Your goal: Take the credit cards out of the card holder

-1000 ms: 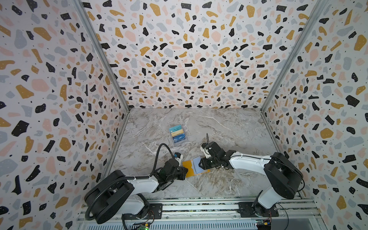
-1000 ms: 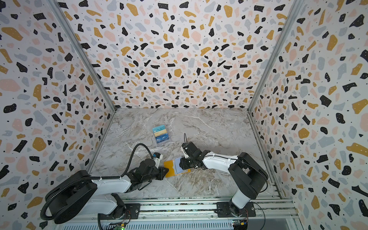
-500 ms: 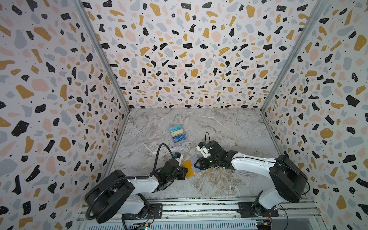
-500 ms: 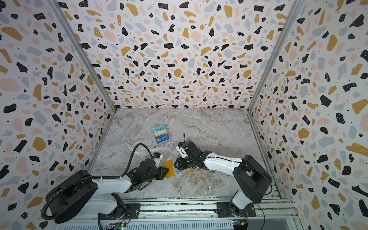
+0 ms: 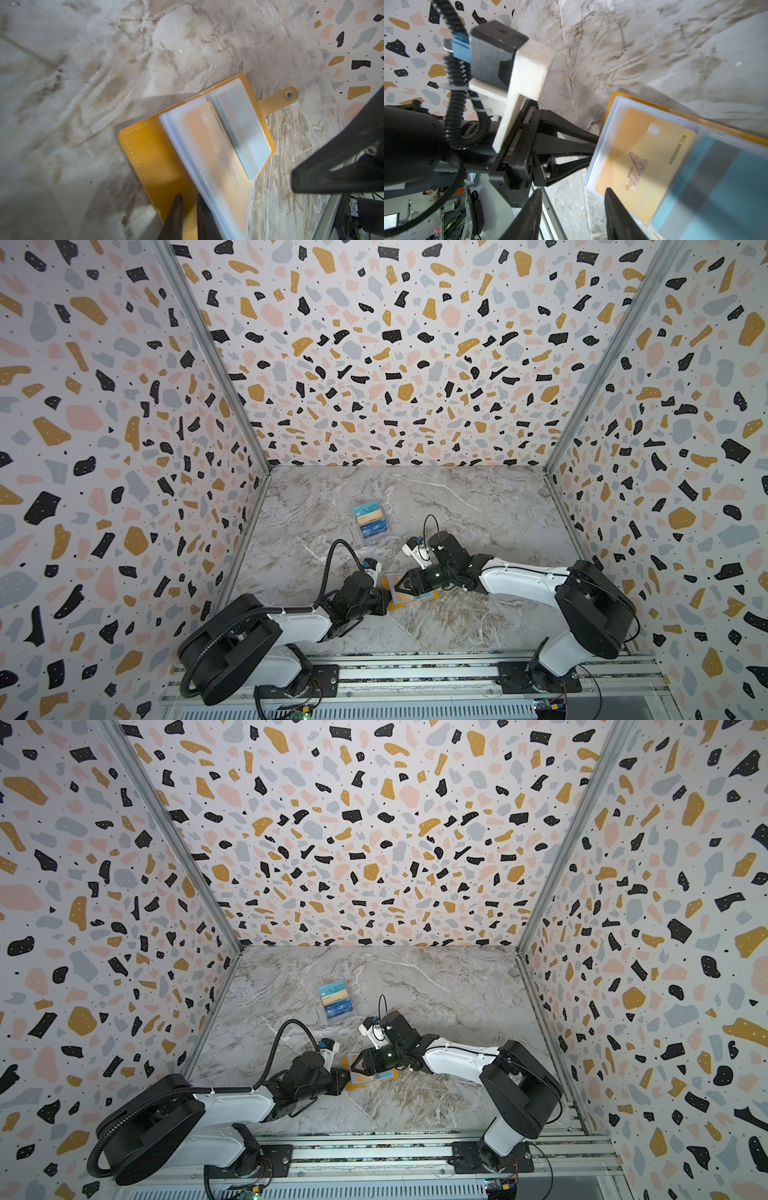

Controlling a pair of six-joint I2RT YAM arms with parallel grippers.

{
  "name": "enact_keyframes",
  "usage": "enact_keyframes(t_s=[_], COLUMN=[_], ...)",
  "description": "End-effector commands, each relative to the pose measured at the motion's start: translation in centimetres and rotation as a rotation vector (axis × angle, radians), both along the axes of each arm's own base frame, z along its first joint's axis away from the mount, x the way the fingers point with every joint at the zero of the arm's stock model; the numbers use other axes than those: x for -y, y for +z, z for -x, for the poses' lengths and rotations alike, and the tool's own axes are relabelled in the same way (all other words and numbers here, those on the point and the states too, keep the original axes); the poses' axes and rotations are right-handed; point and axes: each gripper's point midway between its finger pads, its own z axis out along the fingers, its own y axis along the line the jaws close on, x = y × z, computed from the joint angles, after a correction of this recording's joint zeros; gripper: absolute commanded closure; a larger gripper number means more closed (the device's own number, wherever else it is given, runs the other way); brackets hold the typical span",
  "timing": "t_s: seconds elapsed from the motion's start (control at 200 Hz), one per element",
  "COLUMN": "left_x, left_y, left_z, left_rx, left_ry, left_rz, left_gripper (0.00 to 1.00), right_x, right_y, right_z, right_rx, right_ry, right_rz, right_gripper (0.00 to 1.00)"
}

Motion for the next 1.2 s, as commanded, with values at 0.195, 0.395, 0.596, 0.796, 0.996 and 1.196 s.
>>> enact_keyframes(t_s=[0.195,0.395,0.596,0.796,0.996,1.196], left_x=[-1.8,-2.0,-1.9,-0.4,0.2,-0.1], left_y=[-0.4,1.8,3.8,3.8,2.5,1.4], left_z=[0.3,-0.3,-0.5,-0.2,-0.5,-0.5], left_rx=[-0.005,0.022,0.058,0.065,0.048,0.034], left_ry=[0.045,0.067,0.069,-0.012,-0.026,-0.015], left_rz=[-0.069,-0.079,-0.054,-0.02,-0.027,-0.048], left_gripper=[0.76,0.73,0.72,0.77,0.88,0.92], right_x=[3.3,5.3,6.2,6.3,6.1,6.2], right_y=[0.4,-1.7,-3.1,-4.1,-5.1,-6.1], right_z=[-3.4,-4.2,-4.6,-4.6,-4.3,-3.9], right_rx=[0.159,0.156,0.148,0.13,0.099,0.071], right_ry=[-0.173,-0.23,-0.268,-0.268,-0.254,-0.248], right_rz=[0.181,0.287,0.347,0.364,0.366,0.383], right_gripper=[0.5,0.5,0.5,0.5,0.5,0.5])
